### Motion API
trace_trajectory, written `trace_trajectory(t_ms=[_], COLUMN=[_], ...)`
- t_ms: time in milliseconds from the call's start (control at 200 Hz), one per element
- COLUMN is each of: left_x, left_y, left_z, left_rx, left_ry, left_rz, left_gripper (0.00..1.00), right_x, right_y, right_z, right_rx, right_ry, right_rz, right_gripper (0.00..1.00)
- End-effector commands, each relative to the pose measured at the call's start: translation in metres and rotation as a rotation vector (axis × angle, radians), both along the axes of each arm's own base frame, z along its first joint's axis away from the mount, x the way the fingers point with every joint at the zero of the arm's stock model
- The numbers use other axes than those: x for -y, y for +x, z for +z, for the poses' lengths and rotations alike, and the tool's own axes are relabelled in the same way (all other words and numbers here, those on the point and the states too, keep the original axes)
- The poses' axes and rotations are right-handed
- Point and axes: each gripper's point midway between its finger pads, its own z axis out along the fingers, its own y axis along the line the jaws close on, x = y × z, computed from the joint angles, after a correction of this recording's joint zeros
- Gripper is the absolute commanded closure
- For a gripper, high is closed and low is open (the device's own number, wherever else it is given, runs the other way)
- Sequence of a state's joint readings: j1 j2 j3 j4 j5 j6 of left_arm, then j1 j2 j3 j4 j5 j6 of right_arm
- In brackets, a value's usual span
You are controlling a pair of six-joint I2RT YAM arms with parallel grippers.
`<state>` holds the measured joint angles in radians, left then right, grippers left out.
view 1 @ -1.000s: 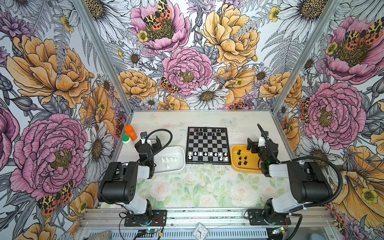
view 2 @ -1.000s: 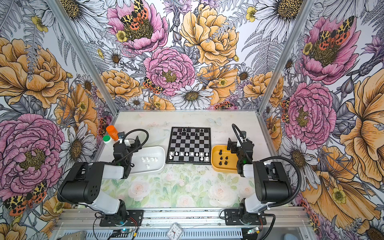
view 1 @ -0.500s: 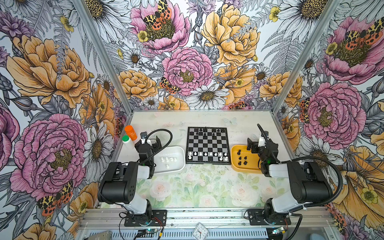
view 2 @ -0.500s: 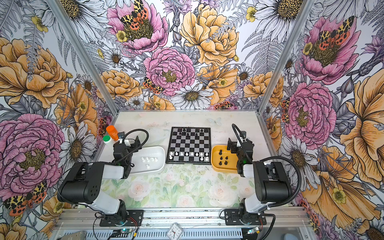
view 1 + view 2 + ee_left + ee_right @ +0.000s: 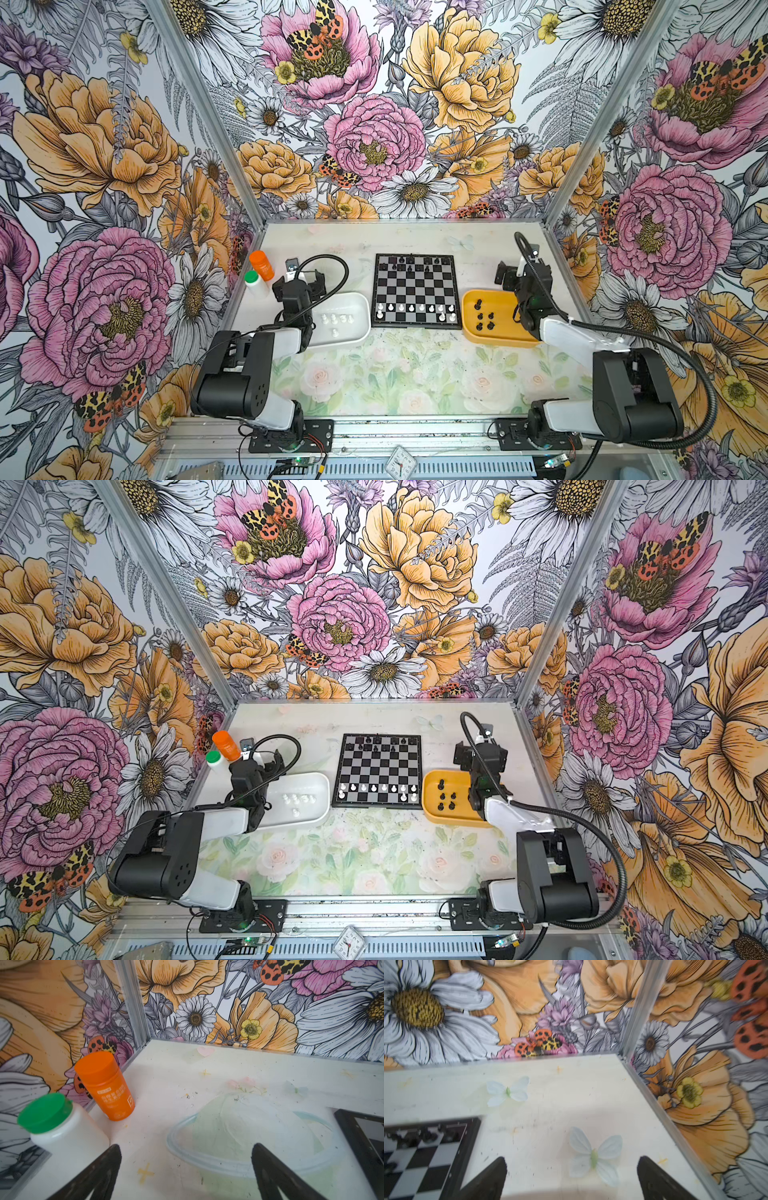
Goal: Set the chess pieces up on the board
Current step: 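Move the right gripper over the yellow tray while the left arm rises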
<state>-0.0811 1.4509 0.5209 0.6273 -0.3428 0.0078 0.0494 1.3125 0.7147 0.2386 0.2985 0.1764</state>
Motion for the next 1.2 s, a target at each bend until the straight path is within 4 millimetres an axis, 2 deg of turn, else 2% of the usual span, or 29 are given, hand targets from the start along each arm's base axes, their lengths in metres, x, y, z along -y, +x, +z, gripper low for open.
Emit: trace_trajectory(t_ms=[0, 75, 210, 290, 360, 495, 615, 796, 891, 1026, 1191], left_x=[-0.007, -0.005, 0.005, 0.014, 0.022, 0.04, 0.048, 0.055, 0.062, 0.072, 0.088], left_y=[0.002, 0.0, -0.013, -0.025, -0.037, -0.059, -0.083, -0.118, -0.129, -0.138, -0.135], left_z=[0.039, 0.064, 0.101, 0.118, 0.125, 0.123, 0.119, 0.103, 0.101, 0.099, 0.114], left_rx=[-0.043, -0.059, -0.089, -0.087, -0.087, -0.109, -0.147, -0.202, -0.205, -0.22, -0.21], left_ry=[0.058, 0.059, -0.01, -0.092, -0.172, -0.269, -0.312, -0.403, -0.423, -0.415, -0.374], left_rz=[0.047, 0.033, 0.008, 0.009, 0.013, 0.013, 0.033, 0.071, 0.057, 0.043, -0.019], left_gripper=[0.01, 0.01, 0.01, 0.01, 0.01, 0.01, 0.01, 0.06, 0.07, 0.07, 0.04], right_x=[0.018, 0.005, 0.0, -0.007, -0.019, -0.044, -0.071, -0.108, -0.132, -0.136, -0.129], right_y=[-0.032, -0.04, -0.055, -0.058, -0.059, -0.061, -0.059, -0.057, -0.061, -0.072, -0.089], right_z=[0.017, 0.033, 0.048, 0.049, 0.045, 0.035, 0.03, 0.028, 0.027, 0.018, 0.004], right_rx=[-0.138, -0.122, -0.107, -0.167, -0.229, -0.301, -0.351, -0.437, -0.476, -0.52, -0.563], right_ry=[0.053, 0.106, 0.142, 0.117, 0.092, 0.029, 0.008, -0.017, -0.011, -0.004, -0.007], right_rz=[-0.145, -0.083, -0.084, -0.078, -0.052, -0.021, 0.041, 0.13, 0.217, 0.249, 0.244], right_gripper=[0.0, 0.0, 0.0, 0.0, 0.0, 0.0, 0.0, 0.0, 0.0, 0.0, 0.04])
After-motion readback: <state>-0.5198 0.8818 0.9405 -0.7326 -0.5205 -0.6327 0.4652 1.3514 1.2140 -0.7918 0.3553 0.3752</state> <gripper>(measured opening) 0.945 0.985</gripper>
